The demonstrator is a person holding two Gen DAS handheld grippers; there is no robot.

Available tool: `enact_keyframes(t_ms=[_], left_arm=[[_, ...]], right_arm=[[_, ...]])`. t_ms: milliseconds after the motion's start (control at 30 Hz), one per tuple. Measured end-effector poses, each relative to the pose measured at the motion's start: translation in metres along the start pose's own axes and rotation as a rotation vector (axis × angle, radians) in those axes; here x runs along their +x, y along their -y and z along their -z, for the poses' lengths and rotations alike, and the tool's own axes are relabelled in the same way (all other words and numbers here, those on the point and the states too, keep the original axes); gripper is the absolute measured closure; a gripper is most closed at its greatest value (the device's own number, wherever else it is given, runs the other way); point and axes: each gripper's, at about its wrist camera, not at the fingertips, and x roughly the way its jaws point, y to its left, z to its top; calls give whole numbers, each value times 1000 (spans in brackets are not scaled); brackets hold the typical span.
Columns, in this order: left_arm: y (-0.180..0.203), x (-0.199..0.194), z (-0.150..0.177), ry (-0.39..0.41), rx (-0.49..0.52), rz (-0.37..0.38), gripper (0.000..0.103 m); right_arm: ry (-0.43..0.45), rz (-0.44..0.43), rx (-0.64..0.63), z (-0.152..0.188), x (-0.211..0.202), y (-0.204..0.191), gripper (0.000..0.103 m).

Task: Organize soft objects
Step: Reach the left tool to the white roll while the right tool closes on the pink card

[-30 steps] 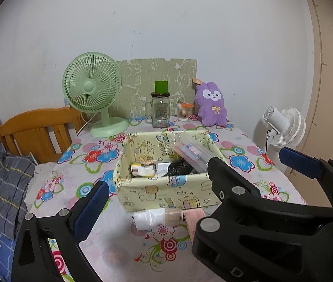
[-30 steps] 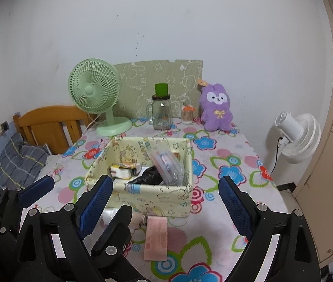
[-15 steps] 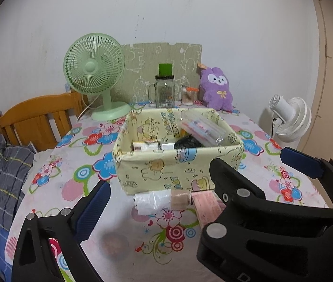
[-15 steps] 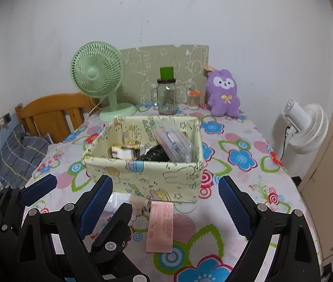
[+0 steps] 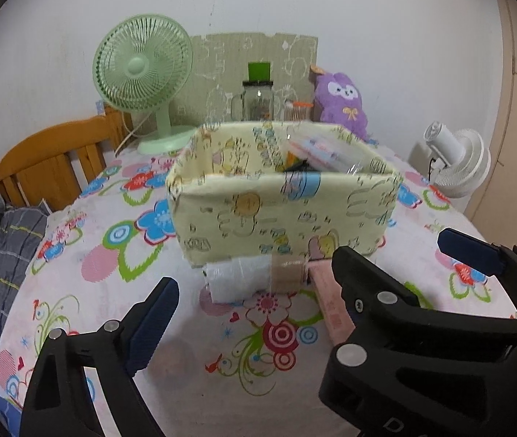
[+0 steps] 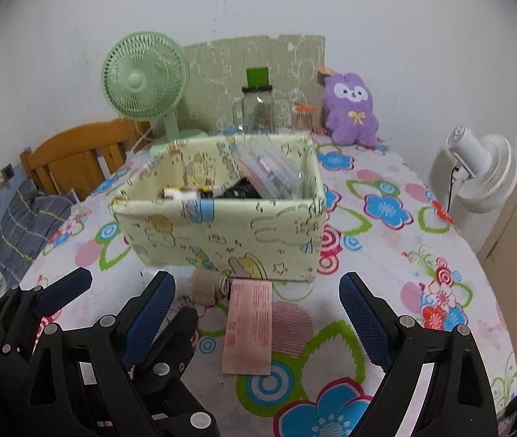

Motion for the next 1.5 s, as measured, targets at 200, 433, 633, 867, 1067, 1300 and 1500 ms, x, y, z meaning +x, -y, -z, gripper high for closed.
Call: enact_keyframes(t_ms=[200, 433, 633, 867, 1067, 1300, 1500], left_arm=[[-4, 14, 8, -44, -6, -7, 11], [-9, 30, 15, -87, -12, -15, 12], [-8, 42, 20, -120, -4, -13, 12], [-6, 50, 23, -153, 4, 8, 12], [-3, 54, 23, -161, 5, 6, 12], [-1, 54, 22, -158, 11, -8, 12], [-3, 55, 16, -148, 15, -17, 12]], right_arm=[[-57, 3, 1, 9, 18, 0, 9], [-106, 5, 1, 15, 36, -2, 11], [-158, 9, -6, 19, 52, -3, 18], [-212, -6, -4, 22, 66, -4, 36], [-219, 21, -25, 23, 70, -5, 61], [-218, 15, 4, 23, 66, 2, 62], [-195, 32, 14, 19, 56, 6, 62]])
